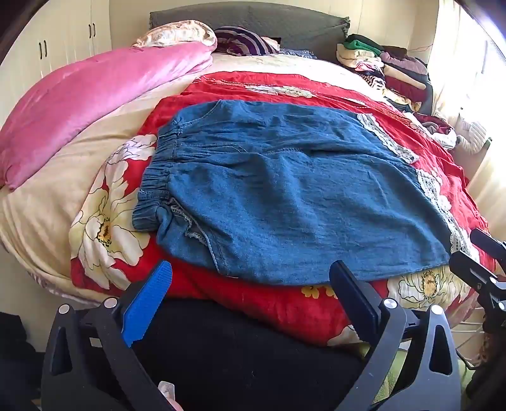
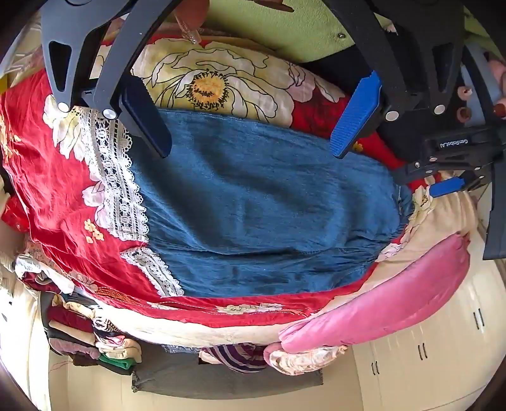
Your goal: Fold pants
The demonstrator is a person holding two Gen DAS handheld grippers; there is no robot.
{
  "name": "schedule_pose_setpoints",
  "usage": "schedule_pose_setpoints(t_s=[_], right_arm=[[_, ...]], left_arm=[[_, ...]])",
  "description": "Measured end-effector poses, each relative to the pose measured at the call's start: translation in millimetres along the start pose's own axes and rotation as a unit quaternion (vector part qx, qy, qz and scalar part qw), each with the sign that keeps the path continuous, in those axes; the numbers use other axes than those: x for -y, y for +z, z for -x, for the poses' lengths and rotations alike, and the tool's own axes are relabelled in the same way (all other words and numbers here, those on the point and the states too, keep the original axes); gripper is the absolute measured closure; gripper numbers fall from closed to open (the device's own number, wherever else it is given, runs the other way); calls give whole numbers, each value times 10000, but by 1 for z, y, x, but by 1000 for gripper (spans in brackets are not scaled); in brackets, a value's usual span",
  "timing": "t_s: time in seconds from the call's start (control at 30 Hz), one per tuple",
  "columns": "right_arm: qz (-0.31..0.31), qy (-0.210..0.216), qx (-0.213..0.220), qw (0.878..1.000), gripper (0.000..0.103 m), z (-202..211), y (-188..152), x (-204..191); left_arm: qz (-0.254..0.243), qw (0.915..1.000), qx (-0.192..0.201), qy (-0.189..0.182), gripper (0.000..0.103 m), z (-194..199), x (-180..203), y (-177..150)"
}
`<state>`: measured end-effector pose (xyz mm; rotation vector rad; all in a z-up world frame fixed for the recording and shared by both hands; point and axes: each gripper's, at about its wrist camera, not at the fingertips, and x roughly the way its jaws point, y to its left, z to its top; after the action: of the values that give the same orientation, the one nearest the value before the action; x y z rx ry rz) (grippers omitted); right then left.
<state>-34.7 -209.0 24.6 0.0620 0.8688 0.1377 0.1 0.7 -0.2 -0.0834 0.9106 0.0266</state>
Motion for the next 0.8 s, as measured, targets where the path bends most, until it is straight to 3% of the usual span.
schedule_pose_setpoints(t_s=[0.8], right_arm=[[40, -14, -33, 10000, 8, -1, 0, 0]], left_arm=[[-76, 9999, 88, 29, 4, 8, 4, 2]])
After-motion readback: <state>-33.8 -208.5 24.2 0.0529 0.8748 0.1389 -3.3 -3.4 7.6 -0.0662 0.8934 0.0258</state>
